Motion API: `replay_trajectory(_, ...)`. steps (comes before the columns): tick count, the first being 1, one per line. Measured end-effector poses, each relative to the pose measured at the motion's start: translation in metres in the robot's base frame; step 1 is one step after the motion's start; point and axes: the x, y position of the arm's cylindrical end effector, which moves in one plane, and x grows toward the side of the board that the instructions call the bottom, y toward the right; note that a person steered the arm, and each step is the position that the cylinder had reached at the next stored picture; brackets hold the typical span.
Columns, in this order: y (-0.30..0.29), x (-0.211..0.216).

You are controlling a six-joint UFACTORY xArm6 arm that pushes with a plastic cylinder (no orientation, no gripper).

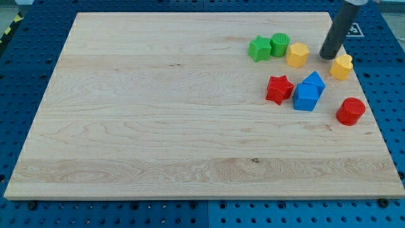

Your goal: Push the yellow heart into the blue triangle

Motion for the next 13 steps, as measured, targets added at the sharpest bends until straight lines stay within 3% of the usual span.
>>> replay_trajectory(1,-0.003,-0.032)
replay_trajectory(2,0.029,-0.015)
replay_trajectory(4,0.036,0.063)
replay_trajectory(6,0.032,0.028)
replay_trajectory(7,0.032,0.050)
replay_trajectory(9,0.061,0.038)
replay_trajectory(10,0.072,0.061)
replay_trajectory(11,0.059,0.089)
replay_trajectory(13,-0.008,0.093)
